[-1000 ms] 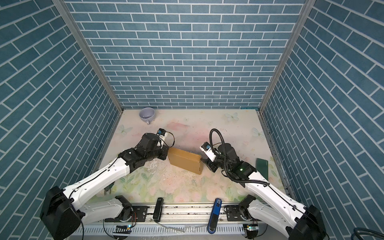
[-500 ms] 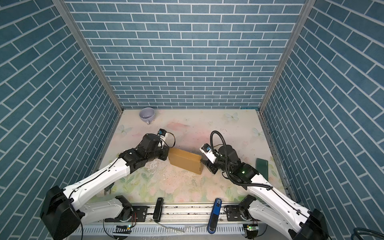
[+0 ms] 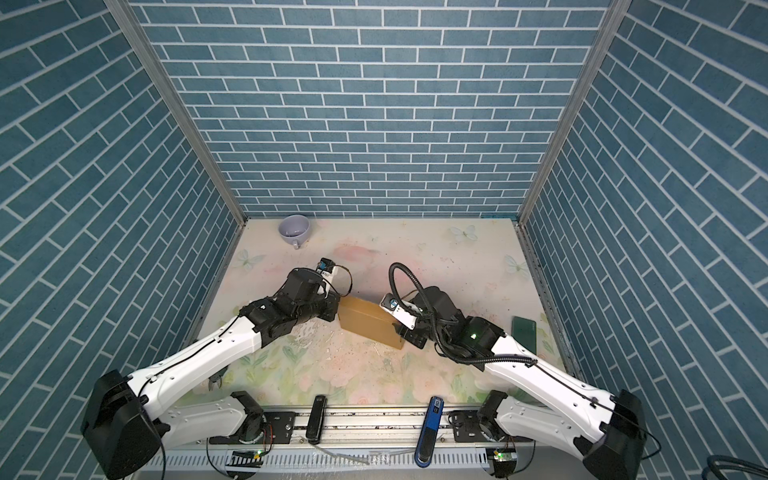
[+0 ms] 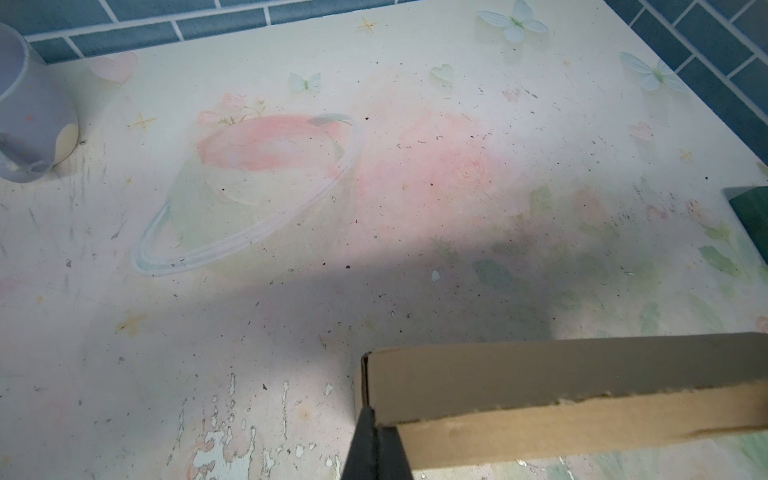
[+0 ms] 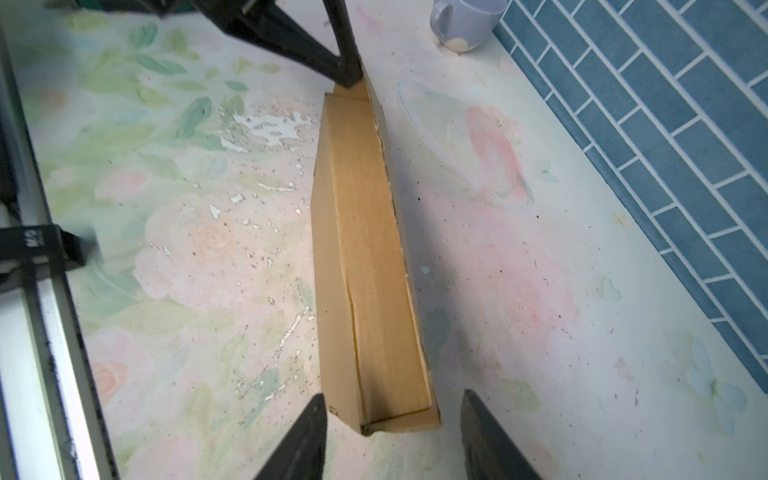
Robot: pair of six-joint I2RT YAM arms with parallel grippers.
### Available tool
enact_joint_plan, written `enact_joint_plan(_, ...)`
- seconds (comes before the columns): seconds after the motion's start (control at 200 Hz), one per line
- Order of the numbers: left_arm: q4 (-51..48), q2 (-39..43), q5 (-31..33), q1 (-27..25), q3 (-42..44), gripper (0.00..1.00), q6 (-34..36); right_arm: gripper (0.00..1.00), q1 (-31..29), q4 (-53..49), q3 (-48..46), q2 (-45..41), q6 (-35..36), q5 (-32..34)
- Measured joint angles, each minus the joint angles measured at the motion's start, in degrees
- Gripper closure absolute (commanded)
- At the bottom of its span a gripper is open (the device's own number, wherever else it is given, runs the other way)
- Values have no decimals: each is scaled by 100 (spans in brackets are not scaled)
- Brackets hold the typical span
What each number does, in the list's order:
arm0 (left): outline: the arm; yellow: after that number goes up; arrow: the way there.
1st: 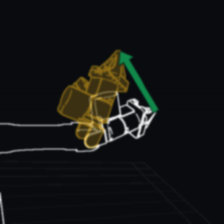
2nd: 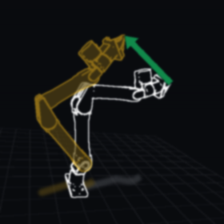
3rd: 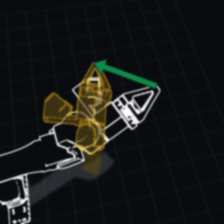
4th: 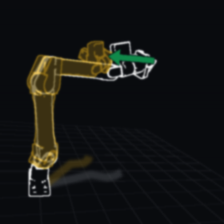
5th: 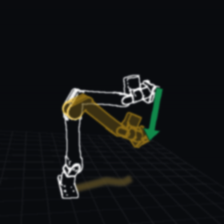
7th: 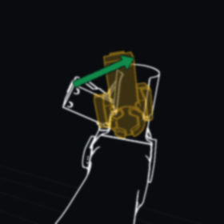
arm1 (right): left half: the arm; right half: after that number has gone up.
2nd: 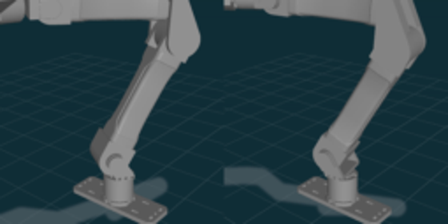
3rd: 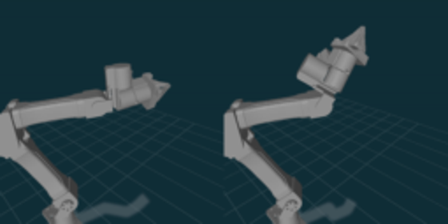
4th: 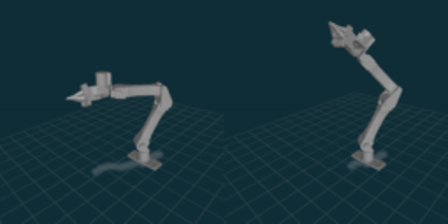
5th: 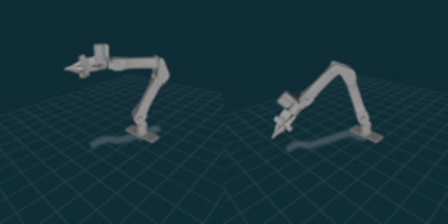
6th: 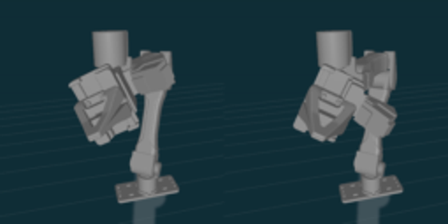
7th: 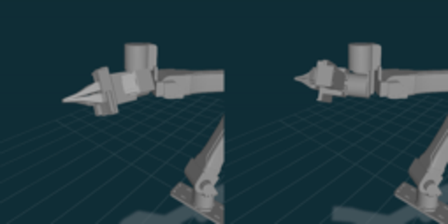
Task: Fold the paper box
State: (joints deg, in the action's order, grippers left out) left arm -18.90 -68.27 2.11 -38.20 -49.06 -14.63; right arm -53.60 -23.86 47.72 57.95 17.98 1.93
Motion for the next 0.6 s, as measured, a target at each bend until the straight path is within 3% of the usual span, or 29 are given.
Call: enact_joint_plan(0.6,79,-55,24,-20,2,100,-15,46,-420,-140,234,776,686,542)
